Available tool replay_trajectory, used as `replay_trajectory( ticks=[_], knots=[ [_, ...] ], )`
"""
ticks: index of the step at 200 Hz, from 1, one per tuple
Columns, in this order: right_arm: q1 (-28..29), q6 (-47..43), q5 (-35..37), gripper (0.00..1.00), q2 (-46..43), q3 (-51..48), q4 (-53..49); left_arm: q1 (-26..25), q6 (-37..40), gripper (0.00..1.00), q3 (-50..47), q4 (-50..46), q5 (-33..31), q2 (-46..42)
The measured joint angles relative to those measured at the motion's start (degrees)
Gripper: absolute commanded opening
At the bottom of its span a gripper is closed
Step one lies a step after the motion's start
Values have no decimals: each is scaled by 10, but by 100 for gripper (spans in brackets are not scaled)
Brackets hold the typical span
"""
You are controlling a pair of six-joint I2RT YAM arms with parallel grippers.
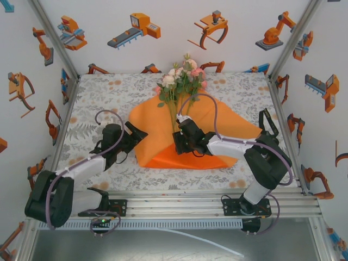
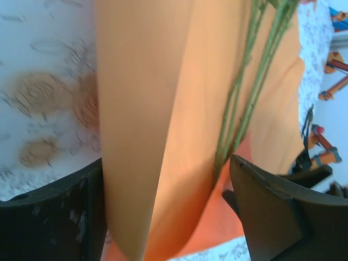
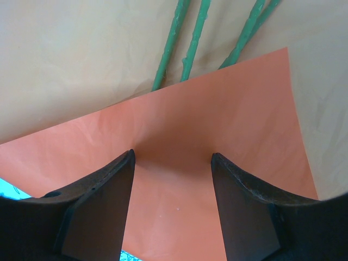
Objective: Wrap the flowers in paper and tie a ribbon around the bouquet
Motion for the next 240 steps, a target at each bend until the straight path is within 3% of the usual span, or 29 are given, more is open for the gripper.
replay_trajectory(
  ticks=[14,25,37,58,82,124,169,240],
  knots=[
    [0,0,0,56,0,0,2,-18,-11,75,-19,-16,-12,-33],
    [0,3,-1,56,0,0,4,-27,-17,69,-30,-35,-20,-56],
    [0,6,-4,55,0,0,6,-35,-20,56,-37,-59,-29,-75],
    [0,19,-18,54,-4,-1,9,-42,-23,22,-39,-85,-38,-93],
    [0,40,-35,49,-31,-21,23,-42,-21,2,-39,-91,-41,-95],
    [0,57,-43,43,-56,-46,38,-50,-21,0,-21,-119,-37,-102],
    [0,56,-49,60,-17,-46,42,-63,-21,0,28,-132,-20,-109],
    [15,32,-9,60,9,-23,44,-89,-30,0,118,-131,-4,-54]
  ],
)
